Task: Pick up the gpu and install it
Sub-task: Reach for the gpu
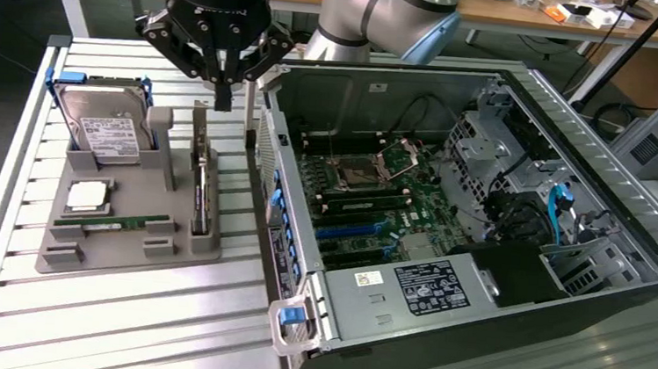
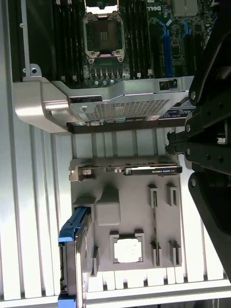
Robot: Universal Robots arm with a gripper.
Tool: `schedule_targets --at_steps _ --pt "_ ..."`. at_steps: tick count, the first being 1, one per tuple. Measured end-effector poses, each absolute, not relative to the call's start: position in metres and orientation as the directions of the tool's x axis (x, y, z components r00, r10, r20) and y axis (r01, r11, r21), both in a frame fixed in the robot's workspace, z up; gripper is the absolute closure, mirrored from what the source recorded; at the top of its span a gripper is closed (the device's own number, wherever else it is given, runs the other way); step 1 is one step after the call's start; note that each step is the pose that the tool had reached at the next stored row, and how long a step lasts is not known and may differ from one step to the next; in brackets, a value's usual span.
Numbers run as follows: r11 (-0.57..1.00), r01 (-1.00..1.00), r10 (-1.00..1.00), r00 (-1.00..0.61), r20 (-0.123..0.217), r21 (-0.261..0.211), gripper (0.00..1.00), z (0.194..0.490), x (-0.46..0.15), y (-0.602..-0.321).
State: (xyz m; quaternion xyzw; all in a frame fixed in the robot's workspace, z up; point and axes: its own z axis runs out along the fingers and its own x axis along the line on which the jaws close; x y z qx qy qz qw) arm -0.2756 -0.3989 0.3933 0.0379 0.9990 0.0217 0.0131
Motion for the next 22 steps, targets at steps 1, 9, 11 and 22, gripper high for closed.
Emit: schedule_targets --at_steps 1,9,11,22 --pt "0.996 0.075 0.076 -0.997 -0.024 0.044 0.89 0.393 -0.276 -0.399" --pt "0.996 0.075 0.076 -0.997 -0.024 0.044 0.89 0.393 -0.278 -0.399" --pt "0.996 0.075 0.076 -0.997 -0.025 0.044 0.89 0.393 -0.279 -0.399" --pt "0.996 0.075 0.076 -0.997 -0.024 0.044 0.89 0.393 -0.288 -0.399"
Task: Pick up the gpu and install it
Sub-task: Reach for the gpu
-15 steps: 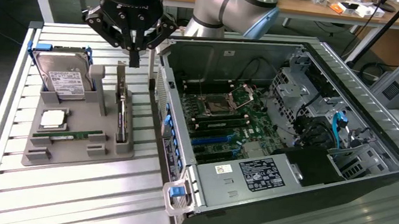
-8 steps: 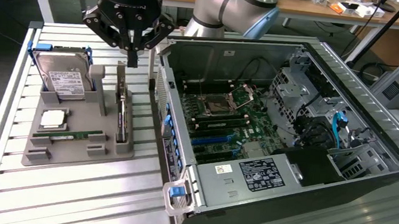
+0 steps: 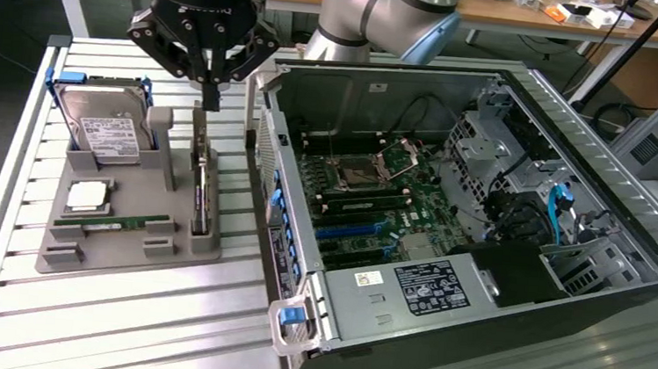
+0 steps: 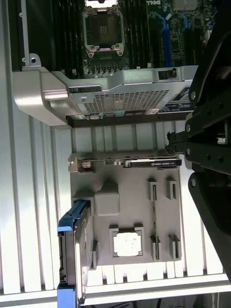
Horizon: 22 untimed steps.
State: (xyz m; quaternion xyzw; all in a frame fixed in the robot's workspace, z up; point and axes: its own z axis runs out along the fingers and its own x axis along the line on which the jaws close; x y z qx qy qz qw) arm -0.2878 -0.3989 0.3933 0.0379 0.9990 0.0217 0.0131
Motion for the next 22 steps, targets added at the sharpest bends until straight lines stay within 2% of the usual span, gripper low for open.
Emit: schedule_targets --at_steps 22 --pt "0.996 0.075 0.076 -0.997 -0.024 0.044 0.89 0.3933 -0.2974 -0.3989"
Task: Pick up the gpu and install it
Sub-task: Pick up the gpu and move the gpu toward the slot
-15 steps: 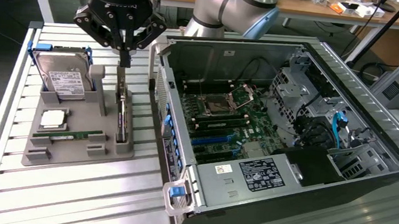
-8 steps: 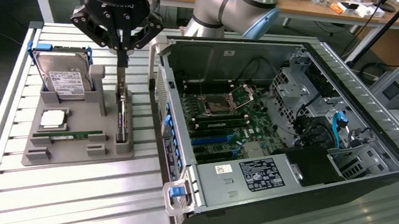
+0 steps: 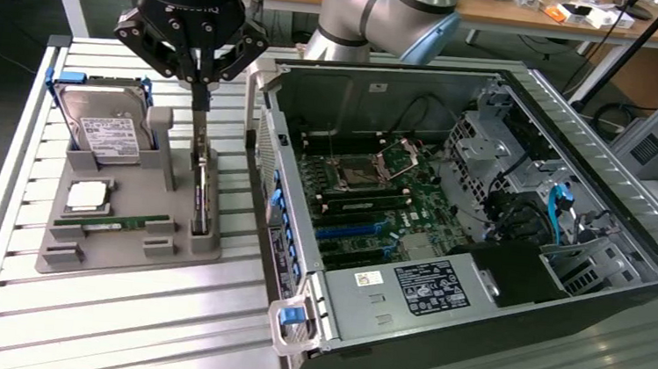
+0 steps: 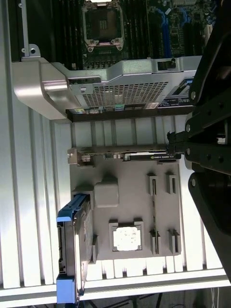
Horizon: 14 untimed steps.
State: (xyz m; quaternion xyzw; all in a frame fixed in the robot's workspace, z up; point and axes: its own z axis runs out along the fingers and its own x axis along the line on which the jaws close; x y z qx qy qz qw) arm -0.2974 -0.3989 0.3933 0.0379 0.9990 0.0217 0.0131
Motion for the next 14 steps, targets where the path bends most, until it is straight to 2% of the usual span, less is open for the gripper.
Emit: schedule_targets --at_steps 5,6,7,8,9,11,12,13,14 --pt "0.996 0.075 0.076 -0.997 -0.024 0.044 0.89 0.3933 -0.2975 -0.3989" --pt "0.996 0.075 0.076 -0.997 -0.024 0.044 0.83 0.3933 -0.2974 -0.3989" --pt "0.996 0.075 0.076 -0.997 -0.024 0.044 0.83 0.3933 -0.2974 -0.3989" --pt "0.996 0.075 0.076 -0.997 -0.024 0.044 0.71 0.3933 -0.2974 -0.3989" --pt "0.996 0.075 0.076 -0.997 -0.024 0.044 0.71 0.3933 -0.2974 -0.3989" --pt "0.996 0.075 0.076 -0.997 -0.025 0.044 0.58 0.3933 -0.2974 -0.3989" --pt "0.996 0.075 0.076 -0.997 -0.024 0.044 0.58 0.3933 -0.2974 -0.3989" --pt "0.996 0.075 0.076 -0.997 -0.024 0.044 0.52 0.3933 -0.2974 -0.3989" --pt "0.996 0.075 0.076 -0.997 -0.024 0.044 0.52 0.3933 -0.2975 -0.3989"
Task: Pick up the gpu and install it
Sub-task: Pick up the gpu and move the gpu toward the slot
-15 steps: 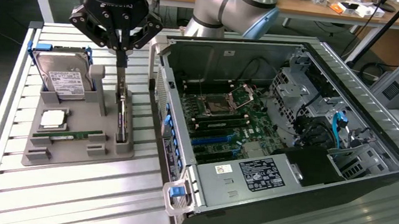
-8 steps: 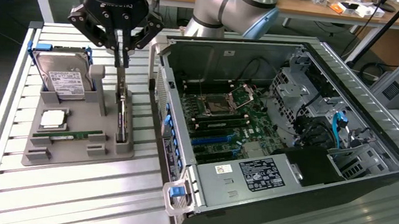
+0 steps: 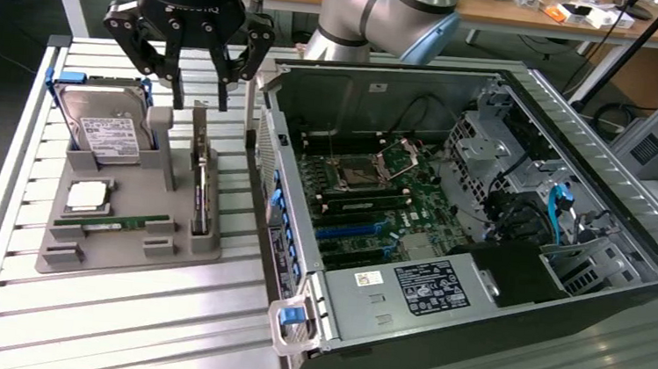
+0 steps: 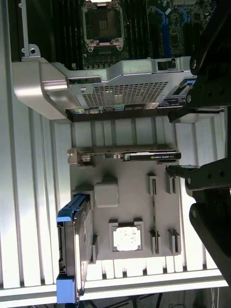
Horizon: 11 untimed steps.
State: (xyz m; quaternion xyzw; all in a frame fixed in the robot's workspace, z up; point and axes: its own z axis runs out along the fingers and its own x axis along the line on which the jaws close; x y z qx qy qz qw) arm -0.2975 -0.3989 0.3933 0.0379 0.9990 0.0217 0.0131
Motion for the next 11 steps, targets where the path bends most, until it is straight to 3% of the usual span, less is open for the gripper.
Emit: schedule_targets --at_steps 11 --pt "0.996 0.075 0.076 -0.997 -0.024 0.044 0.52 0.3923 -0.2975 -0.3990"
